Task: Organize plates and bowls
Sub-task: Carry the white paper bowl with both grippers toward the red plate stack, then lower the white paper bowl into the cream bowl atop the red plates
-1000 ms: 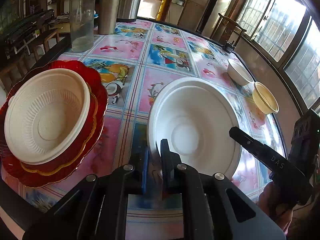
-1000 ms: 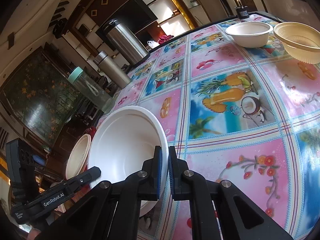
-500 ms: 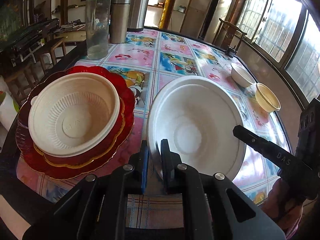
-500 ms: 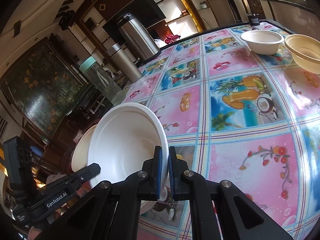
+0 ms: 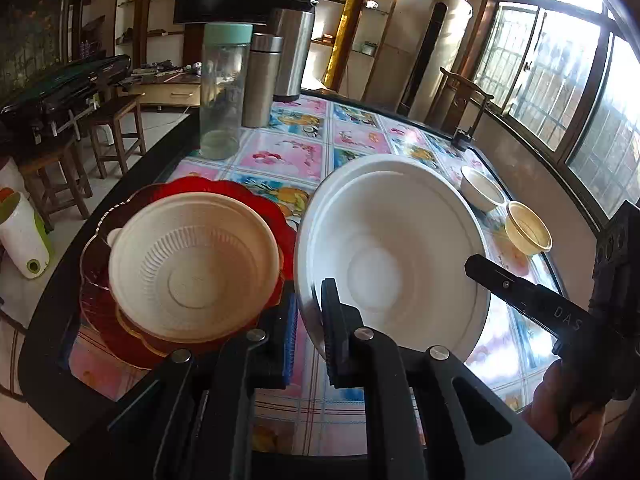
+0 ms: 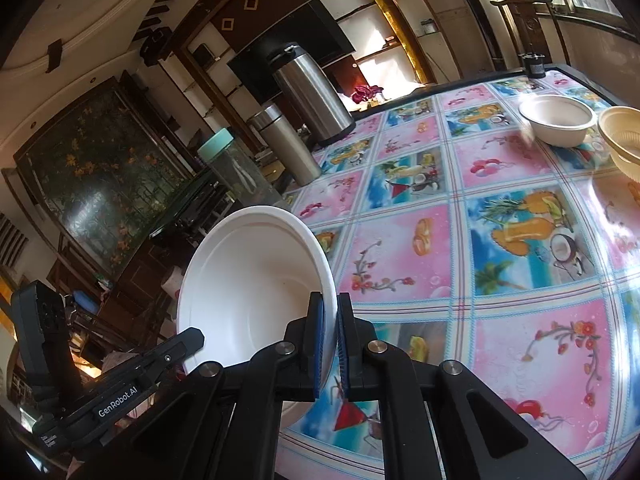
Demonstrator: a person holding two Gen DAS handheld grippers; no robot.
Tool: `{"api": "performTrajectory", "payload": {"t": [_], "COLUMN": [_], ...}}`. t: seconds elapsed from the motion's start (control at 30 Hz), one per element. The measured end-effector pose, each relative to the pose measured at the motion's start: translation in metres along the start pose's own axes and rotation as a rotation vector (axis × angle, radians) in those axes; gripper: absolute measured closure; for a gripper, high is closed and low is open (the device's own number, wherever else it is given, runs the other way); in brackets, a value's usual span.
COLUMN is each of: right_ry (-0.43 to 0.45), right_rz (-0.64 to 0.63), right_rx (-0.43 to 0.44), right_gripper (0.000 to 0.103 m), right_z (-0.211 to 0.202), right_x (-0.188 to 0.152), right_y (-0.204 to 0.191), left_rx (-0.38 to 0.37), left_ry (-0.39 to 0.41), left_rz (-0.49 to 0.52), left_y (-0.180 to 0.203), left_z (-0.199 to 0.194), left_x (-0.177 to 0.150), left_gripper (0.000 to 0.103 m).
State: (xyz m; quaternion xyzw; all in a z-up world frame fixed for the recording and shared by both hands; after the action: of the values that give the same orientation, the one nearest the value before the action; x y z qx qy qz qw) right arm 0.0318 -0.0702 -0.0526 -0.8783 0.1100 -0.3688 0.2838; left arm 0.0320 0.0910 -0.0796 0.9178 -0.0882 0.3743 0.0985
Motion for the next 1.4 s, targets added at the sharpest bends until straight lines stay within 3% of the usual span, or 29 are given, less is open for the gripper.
{"api": "performTrajectory", "payload": {"t": [0.23,0.47,1.03,1.4], "right_ry": [-0.014,-0.070,-0.203,-0.226], "right_rz": [-0.052,-0.095,-0.133,-0.087], "right_rx": [0.076,0.125,0.119,0.074], "right_gripper": [0.097,0.097,0.096,0.096], "right_z": [0.016,0.027,0.102,0.128], "right_x": [0.000,-0.024,-0.033,-0.034], "right_y": [-0.050,-0.075,-0.120,-0.103], "left_rx": [0.067,0.106,0.199,0.170], "left_ry": [0.062,0.069,-0.024,-0.130], "left_rz": [-0.051,-0.074,-0.183,-0.241], "left_y": [-0.040,-0.063,-0.129,-0.140], "left_z": [-0.026,-0.044,-0.026,0.013], "left_x": [0.010,-0.011,-0.021,-0.025], "left_gripper": [0.094,0.093,0.092,0.092]}}
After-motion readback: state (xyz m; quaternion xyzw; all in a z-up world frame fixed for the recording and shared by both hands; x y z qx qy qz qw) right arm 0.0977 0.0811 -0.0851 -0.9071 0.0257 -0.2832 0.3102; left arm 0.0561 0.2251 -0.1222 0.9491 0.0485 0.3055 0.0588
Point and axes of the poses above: each gripper's, at about its wrist camera, not at the fingertips, and z roughly the way its jaws point, y to its right, x to its top, the point moved 7 cm from there along z, roughly the way its jaws point, and after that the axes turned 8 degrees about z, right-handed, at the moved point
